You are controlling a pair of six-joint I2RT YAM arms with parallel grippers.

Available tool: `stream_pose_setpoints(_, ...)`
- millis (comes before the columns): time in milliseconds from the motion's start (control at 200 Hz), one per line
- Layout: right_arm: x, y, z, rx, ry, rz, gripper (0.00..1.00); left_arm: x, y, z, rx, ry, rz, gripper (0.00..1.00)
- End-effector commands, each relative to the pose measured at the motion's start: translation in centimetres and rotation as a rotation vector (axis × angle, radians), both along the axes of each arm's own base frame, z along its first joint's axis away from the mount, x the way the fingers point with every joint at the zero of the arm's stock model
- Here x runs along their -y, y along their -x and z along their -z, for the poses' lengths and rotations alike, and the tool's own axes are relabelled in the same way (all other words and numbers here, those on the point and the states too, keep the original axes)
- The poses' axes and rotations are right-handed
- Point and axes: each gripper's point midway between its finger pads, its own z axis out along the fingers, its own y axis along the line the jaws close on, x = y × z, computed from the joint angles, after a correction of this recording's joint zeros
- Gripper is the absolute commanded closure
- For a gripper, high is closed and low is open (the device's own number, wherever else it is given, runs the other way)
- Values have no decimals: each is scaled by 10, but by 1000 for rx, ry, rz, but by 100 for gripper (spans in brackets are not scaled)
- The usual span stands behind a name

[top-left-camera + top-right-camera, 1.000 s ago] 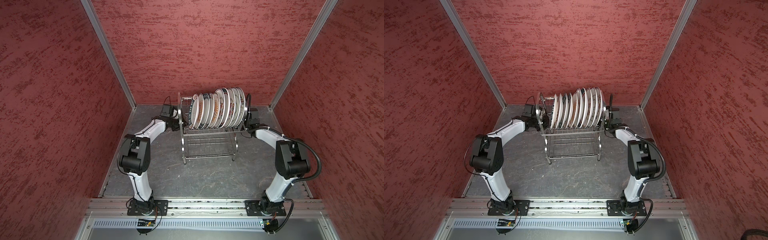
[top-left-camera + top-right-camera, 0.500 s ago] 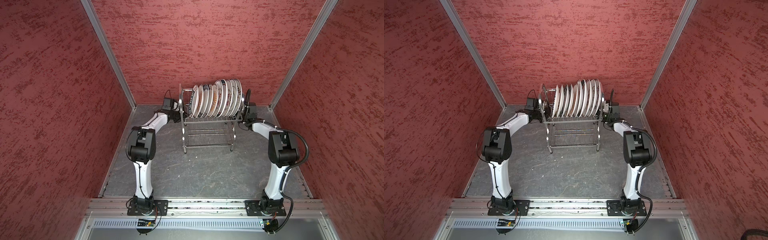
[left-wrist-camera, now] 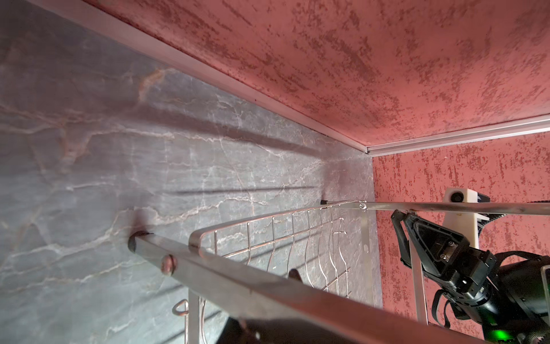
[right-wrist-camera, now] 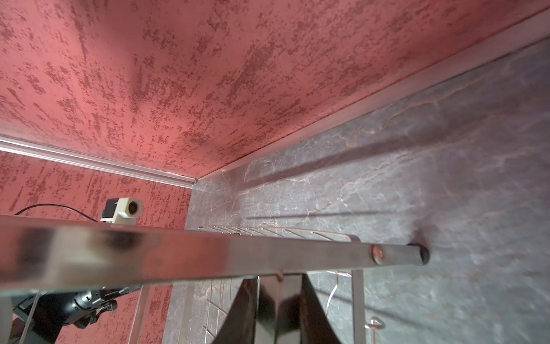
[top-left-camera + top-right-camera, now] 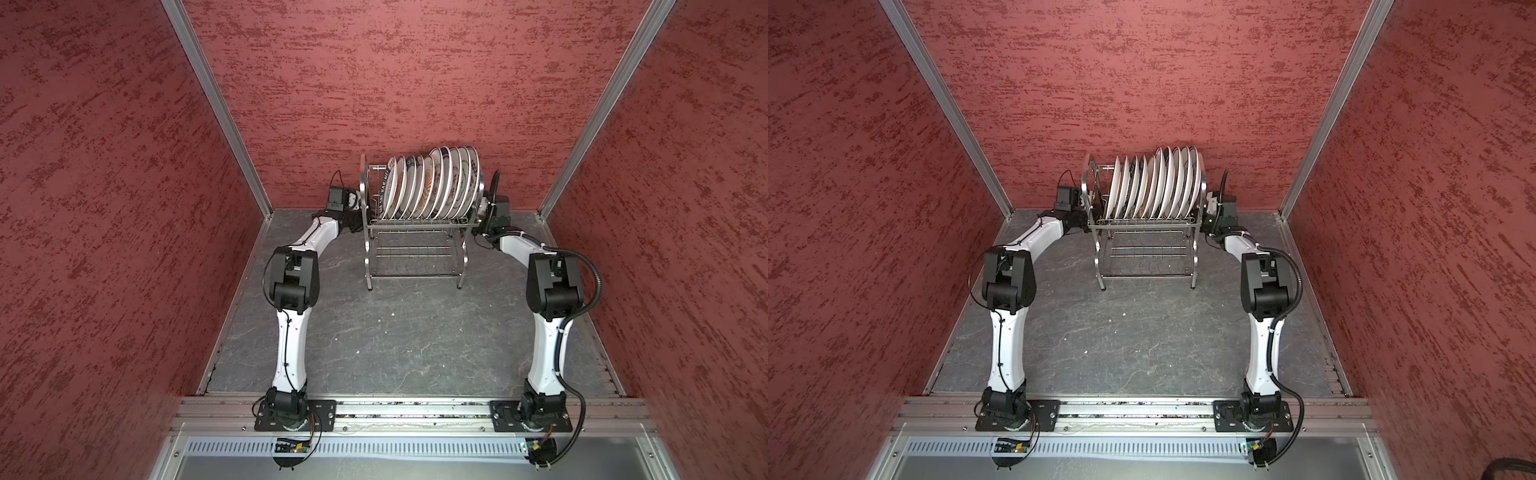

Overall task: Unload the plates from the dish rack
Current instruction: Move the dish rack to the top-center of the table.

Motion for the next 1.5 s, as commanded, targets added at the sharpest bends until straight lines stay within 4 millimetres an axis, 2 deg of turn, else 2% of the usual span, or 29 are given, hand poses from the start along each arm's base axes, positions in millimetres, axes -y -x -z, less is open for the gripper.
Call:
stream_pose_setpoints(0,-16,-25,-36,421,185,-126,85,-9,-36,-16,236,-82,10,79)
stream_pose_setpoints(100,-16,-33,-32,423,183,-122,84,-9,-42,-12,236,-69,1,77)
stream_pose_setpoints(250,-19,-38,-28,426,160,-126,83,-13,-53,-3,224,-46,-15,70)
stream_pose_setpoints(441,-17,-43,-21,420,153,-108,83,-16,-63,6,226,-23,-31,67)
stream_pose_setpoints(611,-19,-44,-18,420,136,-114,81,-10,-68,11,220,-7,-19,67)
stream_pose_setpoints(711,-17,-44,-15,413,137,-112,78,-8,-66,13,215,-9,-15,66)
stream_pose_setpoints(796,-18,-44,-15,410,134,-118,69,-8,-63,14,209,-6,-15,63)
stream_pose_setpoints(927,-18,-40,-14,398,131,-130,61,-12,-58,15,205,5,-27,49)
stream_pose_setpoints(1047,-18,-36,-12,392,130,-133,59,-17,-52,16,208,7,-37,49)
stream_pose_setpoints(1212,-16,-32,-15,394,129,-130,54,-18,-46,15,209,9,-31,43)
stream_pose_setpoints(1493,-10,-20,-10,371,131,-127,42,-22,-33,10,210,5,-36,34)
